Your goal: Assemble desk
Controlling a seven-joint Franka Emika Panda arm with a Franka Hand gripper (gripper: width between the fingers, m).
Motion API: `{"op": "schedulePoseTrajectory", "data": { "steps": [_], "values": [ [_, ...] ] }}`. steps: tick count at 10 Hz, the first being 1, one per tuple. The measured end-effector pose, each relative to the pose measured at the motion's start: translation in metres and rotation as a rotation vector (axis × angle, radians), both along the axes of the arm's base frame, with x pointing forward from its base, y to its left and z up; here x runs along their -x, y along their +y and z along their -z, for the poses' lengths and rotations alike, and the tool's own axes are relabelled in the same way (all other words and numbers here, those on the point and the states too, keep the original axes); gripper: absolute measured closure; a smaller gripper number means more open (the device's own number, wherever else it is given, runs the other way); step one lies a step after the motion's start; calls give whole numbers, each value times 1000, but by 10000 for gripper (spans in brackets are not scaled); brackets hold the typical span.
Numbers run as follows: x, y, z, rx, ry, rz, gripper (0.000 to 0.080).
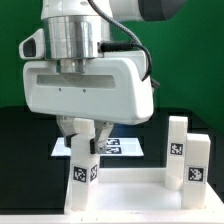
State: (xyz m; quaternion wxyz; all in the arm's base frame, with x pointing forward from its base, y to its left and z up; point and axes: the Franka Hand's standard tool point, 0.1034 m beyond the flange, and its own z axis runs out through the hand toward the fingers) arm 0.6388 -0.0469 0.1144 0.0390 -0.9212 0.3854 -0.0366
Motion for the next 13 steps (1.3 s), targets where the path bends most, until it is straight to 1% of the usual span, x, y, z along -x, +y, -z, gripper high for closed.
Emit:
{"op": "schedulePoseTrajectory", "data": {
  "steps": [1,3,4,5,8,10,11,13],
  "values": [
    [1,-3,1,-10,10,132,510],
    [3,-2,1,-48,36,509,510],
    [4,-1,1,-87,46,733,510],
    [4,-2,1,-109,50,856,510],
    [4,-1,1,-124,59,1008,510],
    [4,-3,2,-176,43,1281,510],
    [5,-2,2,-195,26,1352,510],
    [5,0,2,-190,30,1315,510]
  ]
}}
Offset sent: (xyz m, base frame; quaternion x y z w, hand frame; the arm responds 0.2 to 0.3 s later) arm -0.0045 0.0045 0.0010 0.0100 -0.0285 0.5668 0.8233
